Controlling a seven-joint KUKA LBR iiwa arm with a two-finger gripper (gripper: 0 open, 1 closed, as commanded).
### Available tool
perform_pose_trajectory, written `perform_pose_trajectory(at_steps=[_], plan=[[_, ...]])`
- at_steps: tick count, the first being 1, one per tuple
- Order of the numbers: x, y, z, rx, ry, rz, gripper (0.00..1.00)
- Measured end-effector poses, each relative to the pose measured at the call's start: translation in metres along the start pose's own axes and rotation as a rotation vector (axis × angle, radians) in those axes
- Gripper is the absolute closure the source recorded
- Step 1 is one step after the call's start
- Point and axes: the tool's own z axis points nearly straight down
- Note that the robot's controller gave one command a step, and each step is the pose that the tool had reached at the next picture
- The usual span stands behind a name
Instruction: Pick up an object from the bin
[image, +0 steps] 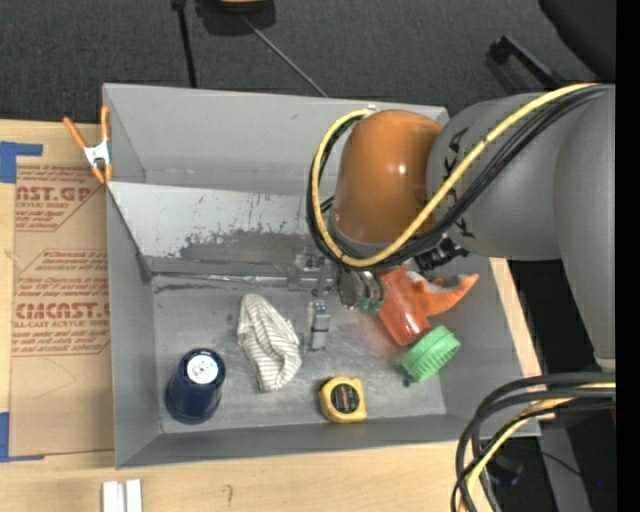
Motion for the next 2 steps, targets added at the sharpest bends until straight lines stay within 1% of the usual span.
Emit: perform_pose_trajectory(at_steps=[1,2], plan=[[-0.002,0.000,-0.005,-0.001,-0.007,0.001,0.00],[-0.003,0.010,0.033,0.001,-0.013,-0.077,0.00]])
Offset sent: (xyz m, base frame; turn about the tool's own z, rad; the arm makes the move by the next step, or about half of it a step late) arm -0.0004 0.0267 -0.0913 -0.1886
